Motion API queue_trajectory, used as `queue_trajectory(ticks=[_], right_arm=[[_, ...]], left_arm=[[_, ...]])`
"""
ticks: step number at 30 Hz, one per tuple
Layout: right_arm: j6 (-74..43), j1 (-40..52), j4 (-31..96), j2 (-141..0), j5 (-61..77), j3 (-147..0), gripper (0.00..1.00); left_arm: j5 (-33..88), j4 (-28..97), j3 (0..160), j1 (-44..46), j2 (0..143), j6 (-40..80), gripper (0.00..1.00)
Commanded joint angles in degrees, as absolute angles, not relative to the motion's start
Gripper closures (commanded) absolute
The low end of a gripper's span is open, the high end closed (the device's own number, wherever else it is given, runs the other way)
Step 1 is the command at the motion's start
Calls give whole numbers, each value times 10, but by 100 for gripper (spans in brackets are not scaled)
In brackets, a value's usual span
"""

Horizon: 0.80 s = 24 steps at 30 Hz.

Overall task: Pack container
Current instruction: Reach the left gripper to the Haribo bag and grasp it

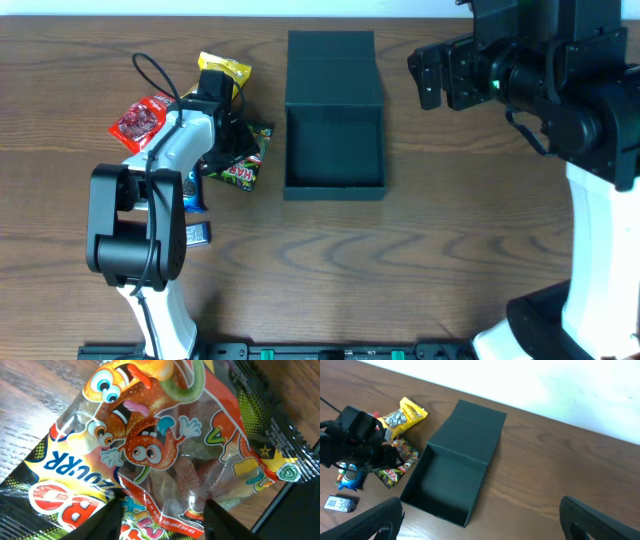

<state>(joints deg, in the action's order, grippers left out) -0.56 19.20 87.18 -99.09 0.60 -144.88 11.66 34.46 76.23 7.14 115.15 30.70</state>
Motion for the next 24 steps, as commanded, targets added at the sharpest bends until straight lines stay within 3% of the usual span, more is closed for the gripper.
queue_trajectory(ticks=[1,9,13,16,20,22,24], right_arm=[[6,190,872,-986,2,-1446,1],[7,190,872,-986,2,-1446,1],[10,190,874,-986,0,-1446,1],[10,190,874,-986,0,-1446,1],[10,190,874,-986,0,-1446,1],[10,190,874,-986,0,-1446,1],[10,190,874,-986,0,-1446,1]], left_arm=[[117,354,764,70,1173,309,58],[116,369,764,70,1173,298,92],[116,383,767,70,1173,298,94],[119,410,797,70,1173,302,66],[110,450,868,74,1173,302,46],[85,469,909,80,1173,298,31],[66,489,939,85,1173,301,25]])
